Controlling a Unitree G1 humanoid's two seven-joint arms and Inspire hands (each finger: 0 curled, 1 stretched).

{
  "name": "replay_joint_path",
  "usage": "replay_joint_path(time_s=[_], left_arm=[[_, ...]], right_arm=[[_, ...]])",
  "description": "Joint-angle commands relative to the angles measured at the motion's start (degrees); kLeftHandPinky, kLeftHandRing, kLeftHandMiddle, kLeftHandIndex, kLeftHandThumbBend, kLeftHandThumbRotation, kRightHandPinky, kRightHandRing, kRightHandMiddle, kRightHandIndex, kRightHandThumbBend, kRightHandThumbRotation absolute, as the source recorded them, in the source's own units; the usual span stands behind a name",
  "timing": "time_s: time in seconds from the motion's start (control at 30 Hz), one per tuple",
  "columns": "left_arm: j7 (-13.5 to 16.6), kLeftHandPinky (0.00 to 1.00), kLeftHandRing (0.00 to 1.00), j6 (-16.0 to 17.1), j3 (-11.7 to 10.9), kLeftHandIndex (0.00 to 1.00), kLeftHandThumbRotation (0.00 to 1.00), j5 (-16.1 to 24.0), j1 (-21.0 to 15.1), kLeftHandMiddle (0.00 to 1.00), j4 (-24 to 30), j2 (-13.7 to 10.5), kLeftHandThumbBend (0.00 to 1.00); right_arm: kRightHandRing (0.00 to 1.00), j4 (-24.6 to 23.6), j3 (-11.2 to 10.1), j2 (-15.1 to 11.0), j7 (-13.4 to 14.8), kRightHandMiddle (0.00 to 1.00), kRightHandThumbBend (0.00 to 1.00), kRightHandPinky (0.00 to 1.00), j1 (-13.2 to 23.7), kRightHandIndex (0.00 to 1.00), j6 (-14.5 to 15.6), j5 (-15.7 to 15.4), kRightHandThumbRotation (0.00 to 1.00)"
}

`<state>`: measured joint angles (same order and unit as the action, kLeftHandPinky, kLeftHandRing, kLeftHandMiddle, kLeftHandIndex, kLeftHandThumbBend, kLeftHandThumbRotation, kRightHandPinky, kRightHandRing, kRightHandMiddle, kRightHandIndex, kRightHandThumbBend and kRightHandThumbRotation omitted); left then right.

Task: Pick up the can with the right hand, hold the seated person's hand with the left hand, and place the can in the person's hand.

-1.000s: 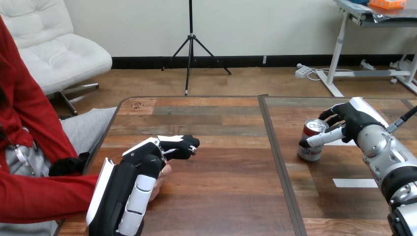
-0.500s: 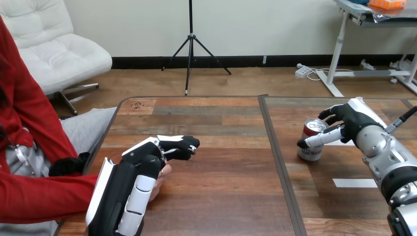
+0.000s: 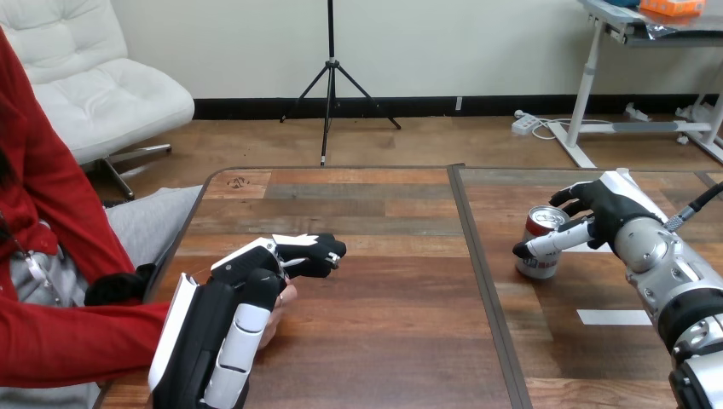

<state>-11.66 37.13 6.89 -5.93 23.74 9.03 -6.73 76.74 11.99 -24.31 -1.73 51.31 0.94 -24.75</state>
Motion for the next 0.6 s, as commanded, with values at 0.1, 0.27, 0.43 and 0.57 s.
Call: replay_joint_path(time_s=[0.1, 0.27, 0.43, 0.57], left_arm=[[0.4, 0.67, 0.78, 0.9, -0.3, 0.55, 0.99, -0.3, -1.3, 0.67, 1.3, 1.1, 0.60], [0.7, 0.65, 0.77, 1.6, -0.3, 0.54, 0.99, 0.0, -1.4, 0.66, 1.1, 1.3, 0.59], [1.0, 0.64, 0.77, 1.5, -0.3, 0.54, 0.99, 0.1, -1.3, 0.66, 1.2, 1.4, 0.59], [1.1, 0.62, 0.76, 1.5, -0.2, 0.54, 0.99, 0.1, -1.3, 0.66, 1.3, 1.5, 0.59]], right_arm=[[0.80, -0.7, 1.3, 1.2, 0.4, 0.82, 1.00, 0.68, 2.4, 0.79, -0.8, -1.0, 0.20], [0.82, -0.7, 2.3, 1.1, 0.3, 0.83, 0.99, 0.71, 2.4, 0.79, -1.1, -1.8, 0.21], [0.83, -0.6, 2.5, 1.3, 0.4, 0.84, 0.98, 0.72, 2.5, 0.79, -0.6, -1.9, 0.22], [0.84, -0.6, 3.0, 1.4, 0.5, 0.84, 0.98, 0.74, 2.5, 0.79, -0.5, -2.5, 0.22]])
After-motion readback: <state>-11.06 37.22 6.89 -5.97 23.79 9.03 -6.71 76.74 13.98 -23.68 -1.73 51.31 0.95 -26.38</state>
